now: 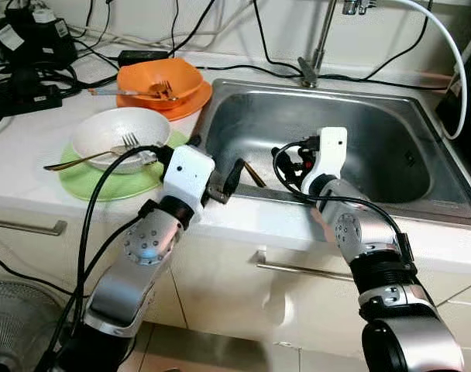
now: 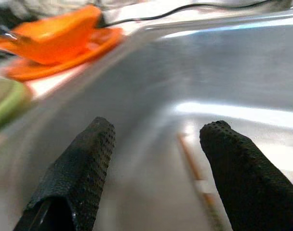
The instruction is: Kitchen organization
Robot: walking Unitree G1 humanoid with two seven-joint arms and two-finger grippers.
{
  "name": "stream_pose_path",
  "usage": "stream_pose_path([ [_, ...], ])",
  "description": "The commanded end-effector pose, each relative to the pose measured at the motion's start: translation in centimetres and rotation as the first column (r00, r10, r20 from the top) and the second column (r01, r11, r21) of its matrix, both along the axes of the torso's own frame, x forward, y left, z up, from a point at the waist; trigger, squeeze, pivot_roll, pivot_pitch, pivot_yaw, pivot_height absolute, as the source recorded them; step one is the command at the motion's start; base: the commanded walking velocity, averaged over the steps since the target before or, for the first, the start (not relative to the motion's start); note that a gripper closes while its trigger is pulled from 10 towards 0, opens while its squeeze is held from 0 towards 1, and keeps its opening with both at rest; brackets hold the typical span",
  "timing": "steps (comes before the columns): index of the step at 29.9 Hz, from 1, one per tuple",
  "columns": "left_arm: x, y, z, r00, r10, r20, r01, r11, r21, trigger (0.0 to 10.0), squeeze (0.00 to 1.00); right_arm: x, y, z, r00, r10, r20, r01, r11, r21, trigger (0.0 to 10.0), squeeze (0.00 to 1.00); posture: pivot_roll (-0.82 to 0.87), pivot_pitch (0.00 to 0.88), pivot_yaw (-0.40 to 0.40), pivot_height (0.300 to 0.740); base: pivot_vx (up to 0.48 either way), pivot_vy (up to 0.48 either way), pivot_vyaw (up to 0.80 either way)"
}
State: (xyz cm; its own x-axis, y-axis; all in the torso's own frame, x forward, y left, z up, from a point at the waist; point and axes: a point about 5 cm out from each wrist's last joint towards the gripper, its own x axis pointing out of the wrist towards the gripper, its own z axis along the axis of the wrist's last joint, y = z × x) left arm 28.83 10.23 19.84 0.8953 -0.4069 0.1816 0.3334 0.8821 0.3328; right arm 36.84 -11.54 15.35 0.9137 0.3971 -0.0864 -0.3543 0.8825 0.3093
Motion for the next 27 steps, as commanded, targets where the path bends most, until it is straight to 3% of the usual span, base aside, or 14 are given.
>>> stream_pose_path([
  [1,-0.1,0.1,1.0,0.997,0.016,0.075,-0.017,1.0,0.02,10.0,0.0,-0.2,0.4,0.7,0.999,0.052,-0.005,-0.051,0.993,0.105,10.0,0.0,-0.03,0.026,-0.008,0.74,0.0,0.0,0.0],
  [3,0.0,0.2,1.4,0.993,0.029,0.112,-0.033,0.999,0.035,10.0,0.0,-0.3,0.8,1.2,0.997,0.053,0.047,-0.056,0.996,0.063,10.0,0.0,-0.03,0.027,-0.007,0.74,0.0,0.0,0.0],
  [4,0.0,0.4,1.7,0.989,0.042,0.143,-0.048,0.998,0.045,10.0,0.0,-0.5,1.2,1.4,0.994,0.058,0.096,-0.058,0.998,-0.007,10.0,0.0,-0.03,0.028,-0.006,0.74,0.0,0.0,0.0],
  [6,-0.1,0.6,2.0,0.985,0.052,0.165,-0.061,0.997,0.053,10.0,0.0,-0.7,1.5,1.4,0.991,0.099,0.092,-0.098,0.995,-0.011,10.0,0.0,-0.03,0.028,-0.006,0.74,0.0,0.0,0.0],
  [8,-0.2,1.1,2.6,0.97,0.084,0.23,-0.105,0.991,0.079,10.0,0.0,-1.1,1.7,1.4,0.986,0.155,0.057,-0.162,0.978,0.131,10.0,0.0,-0.03,0.028,-0.005,0.74,0.0,0.0,0.0],
  [11,-0.1,2.1,2.2,0.964,0.147,0.221,-0.166,0.984,0.068,10.0,0.0,-1.1,1.4,1.3,0.988,0.146,0.045,-0.152,0.975,0.163,10.0,0.0,-0.03,0.029,-0.003,0.74,0.0,0.0,0.0],
  [13,0.0,3.1,1.1,0.961,0.194,0.196,-0.214,0.973,0.086,10.0,0.0,-1.2,1.2,1.3,0.988,0.14,0.06,-0.147,0.981,0.126,10.0,0.0,-0.03,0.03,-0.004,0.74,0.0,0.0,0.0],
  [20,-0.1,4.0,0.2,0.953,0.218,0.211,-0.252,0.957,0.146,10.0,0.0,-1.5,1.6,1.1,0.985,0.158,0.067,-0.162,0.986,0.047,10.0,0.0,-0.03,0.03,-0.005,0.74,0.0,0.0,0.0],
  [27,0.2,4.8,-1.5,0.956,0.236,0.174,-0.27,0.939,0.212,10.0,0.0,-2.5,2.9,1.1,0.972,0.232,0.038,-0.234,0.968,0.089,10.0,0.0,-0.03,0.031,-0.001,0.74,0.0,0.0,0.0],
])
